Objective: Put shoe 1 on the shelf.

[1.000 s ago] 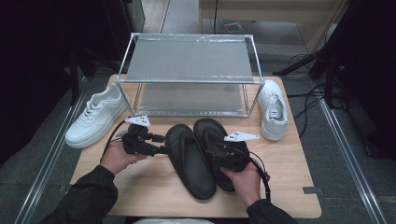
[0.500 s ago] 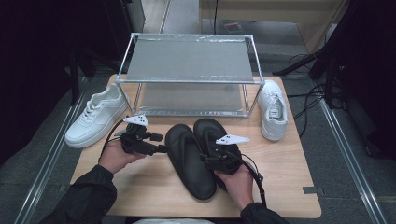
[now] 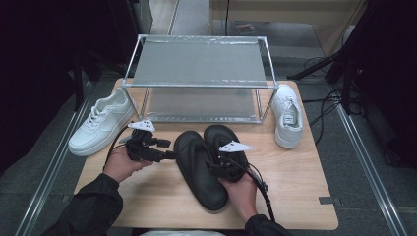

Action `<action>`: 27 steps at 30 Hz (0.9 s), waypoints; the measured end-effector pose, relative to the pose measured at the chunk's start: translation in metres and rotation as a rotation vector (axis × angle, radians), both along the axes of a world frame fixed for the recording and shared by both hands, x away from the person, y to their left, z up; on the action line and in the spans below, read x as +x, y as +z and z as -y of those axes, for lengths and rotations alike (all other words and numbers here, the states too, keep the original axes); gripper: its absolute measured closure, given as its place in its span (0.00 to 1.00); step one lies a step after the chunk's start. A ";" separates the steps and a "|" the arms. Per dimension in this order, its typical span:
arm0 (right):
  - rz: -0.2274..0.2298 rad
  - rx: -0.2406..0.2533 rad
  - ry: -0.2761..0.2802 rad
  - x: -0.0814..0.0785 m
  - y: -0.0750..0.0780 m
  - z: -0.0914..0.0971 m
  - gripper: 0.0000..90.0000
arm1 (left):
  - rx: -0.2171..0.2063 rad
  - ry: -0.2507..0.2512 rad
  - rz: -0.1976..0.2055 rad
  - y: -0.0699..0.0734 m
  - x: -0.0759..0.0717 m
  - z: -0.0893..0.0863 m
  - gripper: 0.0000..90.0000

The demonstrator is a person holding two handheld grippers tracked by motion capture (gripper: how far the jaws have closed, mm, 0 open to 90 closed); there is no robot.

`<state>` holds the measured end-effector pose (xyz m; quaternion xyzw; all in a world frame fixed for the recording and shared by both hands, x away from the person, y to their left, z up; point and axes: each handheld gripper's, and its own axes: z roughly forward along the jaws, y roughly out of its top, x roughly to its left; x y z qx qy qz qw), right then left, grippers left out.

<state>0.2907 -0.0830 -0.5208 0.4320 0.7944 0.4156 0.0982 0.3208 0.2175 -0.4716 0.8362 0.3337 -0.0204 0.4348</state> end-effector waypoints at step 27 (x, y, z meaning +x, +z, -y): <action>-0.064 0.020 -0.039 0.010 0.011 0.010 0.84 | -0.001 0.024 0.004 0.001 -0.001 -0.007 0.39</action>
